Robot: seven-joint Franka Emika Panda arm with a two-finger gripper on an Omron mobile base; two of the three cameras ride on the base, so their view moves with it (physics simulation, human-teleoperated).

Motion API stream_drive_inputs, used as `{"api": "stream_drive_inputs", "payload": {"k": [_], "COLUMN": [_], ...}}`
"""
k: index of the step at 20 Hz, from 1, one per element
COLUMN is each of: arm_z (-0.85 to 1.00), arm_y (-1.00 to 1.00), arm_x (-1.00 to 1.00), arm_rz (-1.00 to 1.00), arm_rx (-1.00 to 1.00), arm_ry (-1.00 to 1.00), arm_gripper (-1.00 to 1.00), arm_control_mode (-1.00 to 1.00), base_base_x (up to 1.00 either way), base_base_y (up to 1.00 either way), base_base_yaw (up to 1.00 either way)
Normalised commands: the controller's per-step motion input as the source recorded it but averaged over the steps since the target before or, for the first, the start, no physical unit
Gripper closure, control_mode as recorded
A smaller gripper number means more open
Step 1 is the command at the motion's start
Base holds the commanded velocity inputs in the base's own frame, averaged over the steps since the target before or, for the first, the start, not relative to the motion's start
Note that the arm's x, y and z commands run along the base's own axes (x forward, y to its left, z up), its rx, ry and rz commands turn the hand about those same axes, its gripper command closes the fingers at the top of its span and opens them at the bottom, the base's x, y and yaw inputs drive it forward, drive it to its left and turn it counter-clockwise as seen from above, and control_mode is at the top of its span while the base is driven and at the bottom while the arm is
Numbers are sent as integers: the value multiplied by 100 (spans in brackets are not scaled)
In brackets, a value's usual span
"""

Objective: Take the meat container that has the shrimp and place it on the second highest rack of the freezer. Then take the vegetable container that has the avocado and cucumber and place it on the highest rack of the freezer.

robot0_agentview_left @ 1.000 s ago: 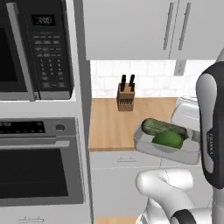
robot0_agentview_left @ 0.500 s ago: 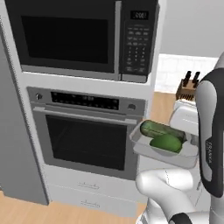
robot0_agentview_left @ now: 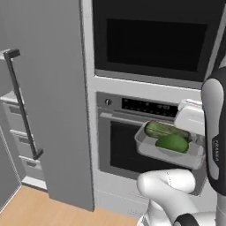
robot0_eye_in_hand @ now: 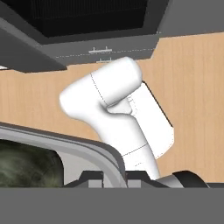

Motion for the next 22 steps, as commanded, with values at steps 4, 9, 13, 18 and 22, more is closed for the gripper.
{"api": "stream_drive_inputs", "payload": {"k": [4,9,13,18,22], "arm_z": [0,0,0,0,0], "arm_y": [0,0,0,0,0], "arm_x": [0,0,0,0,0], "arm_rz": [0,0,0,0,0], "arm_rx": [0,0,0,0,0], "arm_ry": [0,0,0,0,0], "arm_gripper": [100,100,100,100,100], "arm_control_mode": [100,100,100,100,100], "base_base_x": [36,20,2,0,2], "base_base_y": [100,100,100,100,100], "base_base_yaw": [-7,-15,-22,-25,-27]}}
